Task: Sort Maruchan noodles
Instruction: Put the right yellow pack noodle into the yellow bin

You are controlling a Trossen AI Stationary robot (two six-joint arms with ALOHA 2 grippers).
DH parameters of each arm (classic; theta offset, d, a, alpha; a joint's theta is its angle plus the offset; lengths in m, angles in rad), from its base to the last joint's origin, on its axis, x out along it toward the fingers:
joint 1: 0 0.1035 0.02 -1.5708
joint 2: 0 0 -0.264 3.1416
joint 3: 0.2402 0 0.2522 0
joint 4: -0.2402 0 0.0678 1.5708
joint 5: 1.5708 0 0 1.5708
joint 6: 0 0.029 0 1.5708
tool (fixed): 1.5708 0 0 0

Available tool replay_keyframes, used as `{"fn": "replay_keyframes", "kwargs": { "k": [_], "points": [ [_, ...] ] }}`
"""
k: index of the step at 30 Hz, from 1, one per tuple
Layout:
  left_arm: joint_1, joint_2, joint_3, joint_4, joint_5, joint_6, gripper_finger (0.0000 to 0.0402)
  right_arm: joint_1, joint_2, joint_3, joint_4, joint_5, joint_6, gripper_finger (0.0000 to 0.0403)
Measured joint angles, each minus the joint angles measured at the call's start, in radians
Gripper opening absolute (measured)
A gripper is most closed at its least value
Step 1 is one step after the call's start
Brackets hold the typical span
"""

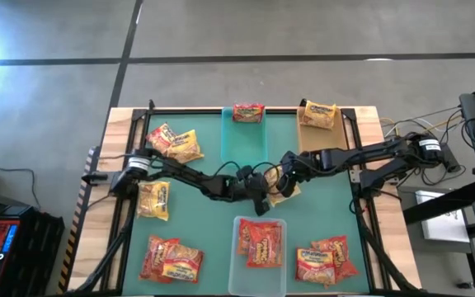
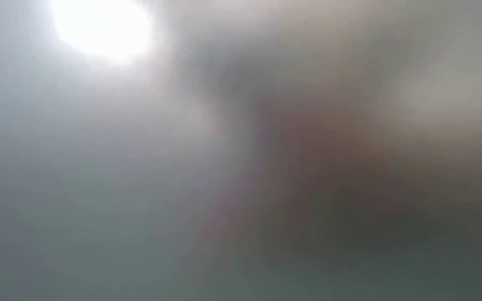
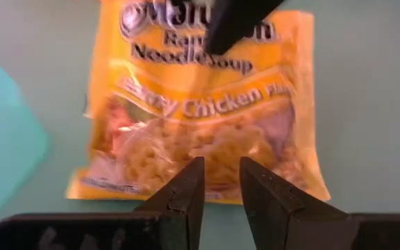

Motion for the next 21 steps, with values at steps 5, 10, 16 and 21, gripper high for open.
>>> {"fn": "replay_keyframes", "kwargs": {
  "k": [5,10,16,21],
  "points": [
    [0.031,0.023,0.002,-0.006,0.037,-0.045,0.0075,0.000,0.000,0.000,-0.001,0.001,-0.041,0.0215],
    [0.049,0.022,0.002,-0.069,0.038,-0.086,0.0075,-0.002,0.000,0.000,-0.007,0.002,-0.040,0.0219],
    [0.052,0.046,0.002,-0.040,0.037,-0.094,0.0075,-0.029,-0.002,0.000,-0.046,-0.006,-0.024,0.0252],
    [0.053,0.049,0.002,-0.037,0.037,-0.094,0.0075,-0.049,-0.002,0.000,-0.051,-0.021,0.036,0.0291]
  ]
}}
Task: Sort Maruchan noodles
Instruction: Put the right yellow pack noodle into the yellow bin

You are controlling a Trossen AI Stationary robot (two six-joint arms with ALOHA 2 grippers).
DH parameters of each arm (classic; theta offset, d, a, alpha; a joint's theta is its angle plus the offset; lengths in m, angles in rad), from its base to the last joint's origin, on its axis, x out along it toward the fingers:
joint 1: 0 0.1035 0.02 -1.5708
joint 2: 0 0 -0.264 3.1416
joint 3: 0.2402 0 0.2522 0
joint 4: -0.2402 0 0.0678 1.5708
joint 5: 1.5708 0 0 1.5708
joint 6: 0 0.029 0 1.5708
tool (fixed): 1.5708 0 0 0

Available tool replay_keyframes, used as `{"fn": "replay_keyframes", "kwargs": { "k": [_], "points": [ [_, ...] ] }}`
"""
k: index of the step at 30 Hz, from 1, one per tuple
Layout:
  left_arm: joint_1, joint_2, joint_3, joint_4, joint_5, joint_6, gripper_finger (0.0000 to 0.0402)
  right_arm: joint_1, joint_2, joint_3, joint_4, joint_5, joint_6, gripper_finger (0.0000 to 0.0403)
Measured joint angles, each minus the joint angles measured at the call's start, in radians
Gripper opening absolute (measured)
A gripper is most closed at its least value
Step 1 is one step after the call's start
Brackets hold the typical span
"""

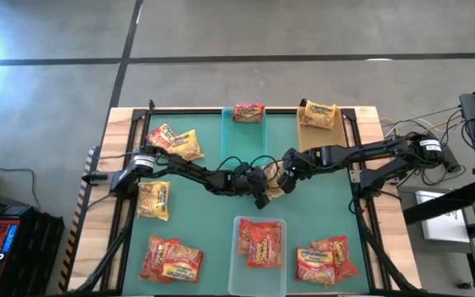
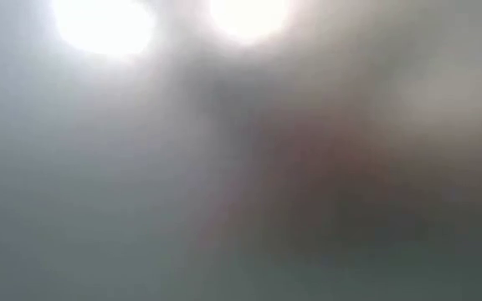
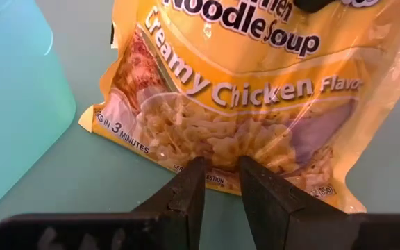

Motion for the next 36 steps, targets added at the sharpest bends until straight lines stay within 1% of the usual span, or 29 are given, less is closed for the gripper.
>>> {"fn": "replay_keyframes", "kwargs": {
  "k": [6,14,17,21,25,30,33,36],
  "points": [
    [0.000,0.000,0.000,0.002,0.001,0.000,0.0075,0.000,0.001,0.000,0.028,-0.004,0.031,0.0318],
    [0.000,0.002,0.000,0.002,0.002,0.000,0.0075,0.000,0.006,-0.001,0.124,-0.004,0.048,0.0320],
    [0.000,0.002,0.000,0.004,0.002,0.000,0.0075,-0.002,0.032,-0.002,0.136,-0.004,0.047,0.0320],
    [0.000,0.002,-0.001,0.006,0.003,0.000,0.0075,0.001,0.114,-0.005,0.205,-0.007,0.045,0.0319],
    [0.000,0.002,-0.002,0.007,0.003,-0.001,0.0075,-0.001,0.167,-0.006,0.244,-0.012,0.033,0.0312],
    [0.000,0.003,-0.002,0.009,0.003,-0.002,0.0075,-0.002,0.177,-0.006,0.247,-0.014,0.009,0.0297],
    [0.000,0.003,-0.002,0.015,0.003,-0.001,0.0075,-0.002,0.175,-0.006,0.249,-0.014,0.007,0.0275],
    [0.000,0.004,-0.002,0.019,0.002,0.000,0.0075,-0.002,0.174,-0.006,0.258,-0.015,-0.001,0.0240]
  ]
}}
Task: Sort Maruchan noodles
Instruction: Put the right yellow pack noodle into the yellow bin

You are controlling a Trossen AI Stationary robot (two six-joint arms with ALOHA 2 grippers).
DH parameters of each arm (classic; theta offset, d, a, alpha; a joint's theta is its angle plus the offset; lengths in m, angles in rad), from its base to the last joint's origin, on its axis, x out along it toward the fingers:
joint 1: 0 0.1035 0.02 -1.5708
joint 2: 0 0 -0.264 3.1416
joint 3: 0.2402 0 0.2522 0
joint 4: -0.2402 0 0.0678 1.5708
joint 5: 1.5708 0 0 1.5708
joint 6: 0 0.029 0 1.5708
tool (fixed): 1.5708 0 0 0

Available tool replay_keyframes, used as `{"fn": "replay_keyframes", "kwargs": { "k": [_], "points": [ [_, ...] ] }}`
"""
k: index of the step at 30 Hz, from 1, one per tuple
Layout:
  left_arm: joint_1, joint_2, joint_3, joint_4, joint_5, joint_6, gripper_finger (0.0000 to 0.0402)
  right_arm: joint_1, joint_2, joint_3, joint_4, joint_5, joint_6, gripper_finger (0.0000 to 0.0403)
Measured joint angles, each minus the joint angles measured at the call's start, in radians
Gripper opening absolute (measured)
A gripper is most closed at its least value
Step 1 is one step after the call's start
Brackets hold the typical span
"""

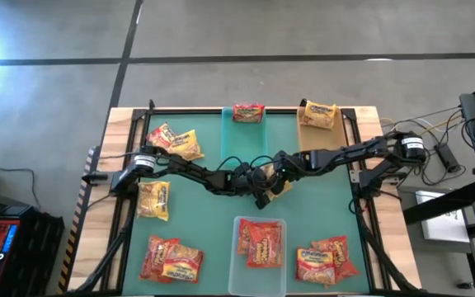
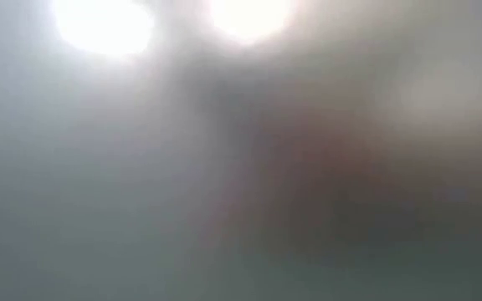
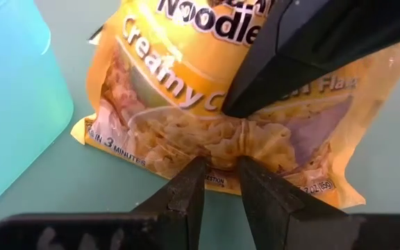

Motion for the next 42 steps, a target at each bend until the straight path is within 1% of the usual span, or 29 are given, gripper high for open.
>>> {"fn": "replay_keyframes", "kwargs": {
  "k": [8,12,14,18,23,26,30,36,39,42],
  "points": [
    [0.000,-0.004,-0.001,0.015,0.003,0.002,0.0075,0.000,-0.002,0.002,0.008,-0.004,-0.027,0.0126],
    [-0.005,-0.040,-0.002,-0.041,0.004,0.002,0.0075,0.000,-0.014,0.003,0.007,-0.001,-0.048,0.0090],
    [-0.013,-0.063,-0.002,-0.085,-0.027,0.002,0.0075,0.000,-0.023,0.002,0.000,-0.002,-0.062,0.0082],
    [-0.042,-0.099,-0.002,-0.138,-0.140,0.007,0.0075,-0.003,-0.042,0.001,-0.022,-0.003,-0.084,0.0079],
    [-0.053,-0.113,-0.002,-0.189,-0.200,0.010,0.0075,-0.010,-0.071,-0.001,-0.069,-0.003,-0.134,0.0078],
    [-0.052,-0.115,-0.002,-0.192,-0.203,0.006,0.0075,-0.012,-0.095,0.012,-0.126,-0.003,-0.166,0.0076],
    [-0.053,-0.115,-0.002,-0.196,-0.204,0.005,0.0075,-0.013,-0.133,0.053,-0.208,-0.003,-0.213,0.0062],
    [-0.053,-0.116,-0.001,-0.202,-0.204,0.005,0.0075,-0.013,-0.163,0.128,-0.331,0.000,-0.265,0.0016],
    [-0.053,-0.116,-0.001,-0.204,-0.204,0.005,0.0075,-0.013,-0.165,0.171,-0.397,0.014,-0.289,0.0014],
    [-0.053,-0.116,-0.001,-0.207,-0.204,0.005,0.0075,-0.018,-0.166,0.234,-0.482,0.051,-0.363,0.0013]
  ]
}}
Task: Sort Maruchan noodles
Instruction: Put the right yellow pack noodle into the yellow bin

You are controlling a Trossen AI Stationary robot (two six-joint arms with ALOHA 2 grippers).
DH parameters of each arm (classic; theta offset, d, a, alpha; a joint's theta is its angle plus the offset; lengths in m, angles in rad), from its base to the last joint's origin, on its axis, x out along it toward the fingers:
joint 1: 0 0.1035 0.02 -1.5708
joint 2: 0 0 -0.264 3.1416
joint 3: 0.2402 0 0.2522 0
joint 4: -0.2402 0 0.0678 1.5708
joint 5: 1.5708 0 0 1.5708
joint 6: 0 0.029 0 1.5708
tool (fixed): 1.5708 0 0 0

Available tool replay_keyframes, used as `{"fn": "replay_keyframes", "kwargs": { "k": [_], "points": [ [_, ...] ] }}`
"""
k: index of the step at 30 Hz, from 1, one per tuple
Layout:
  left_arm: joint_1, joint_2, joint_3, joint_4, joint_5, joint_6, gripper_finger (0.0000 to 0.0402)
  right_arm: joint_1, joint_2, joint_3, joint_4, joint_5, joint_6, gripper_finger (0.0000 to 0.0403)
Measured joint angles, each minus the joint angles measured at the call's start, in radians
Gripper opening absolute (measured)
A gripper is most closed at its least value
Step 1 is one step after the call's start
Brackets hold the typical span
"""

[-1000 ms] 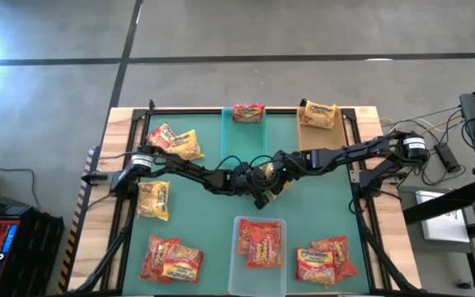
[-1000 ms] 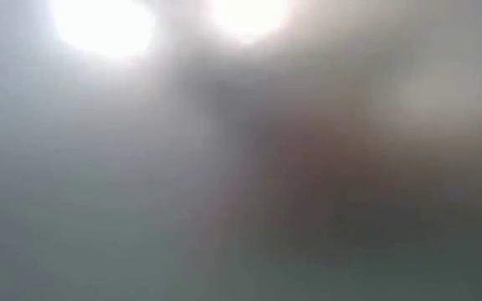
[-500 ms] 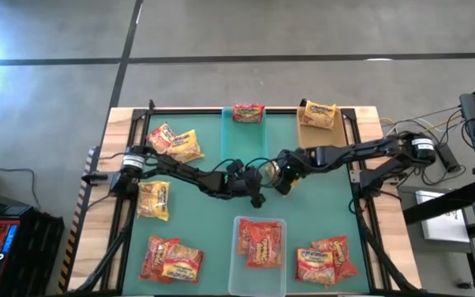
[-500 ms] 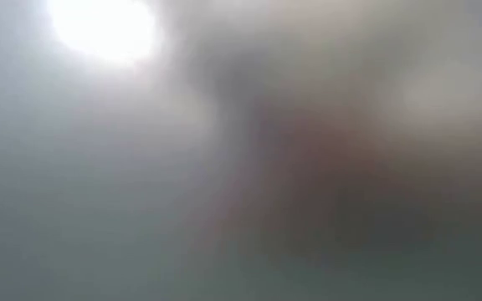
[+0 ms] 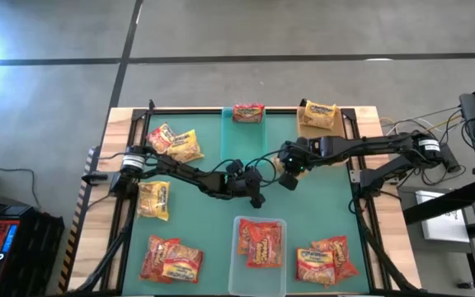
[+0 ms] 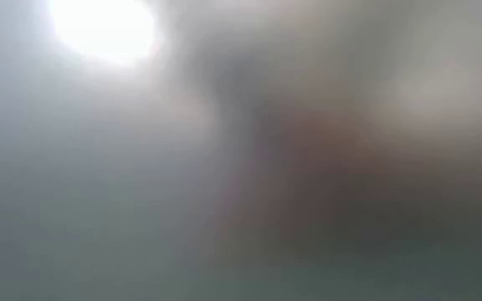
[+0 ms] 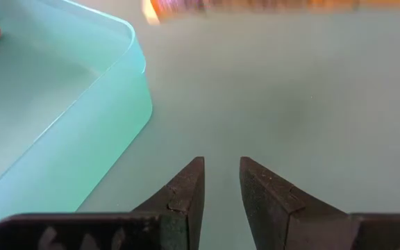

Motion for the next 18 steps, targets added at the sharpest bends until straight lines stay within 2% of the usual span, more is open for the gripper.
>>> {"fn": "replay_keyframes", "kwargs": {
  "k": [6,9,18],
  "points": [
    [0.000,0.000,0.000,-0.003,0.000,0.000,0.0075,-0.052,-0.001,0.134,-0.245,0.201,-0.247,0.0013],
    [0.000,0.000,0.000,-0.003,0.000,0.000,0.0075,-0.106,-0.001,0.164,-0.340,0.269,-0.385,0.0013],
    [0.000,-0.001,0.001,-0.004,0.000,0.000,0.0075,-0.300,0.018,0.129,-0.355,0.274,-0.720,0.0013]
  ]
}}
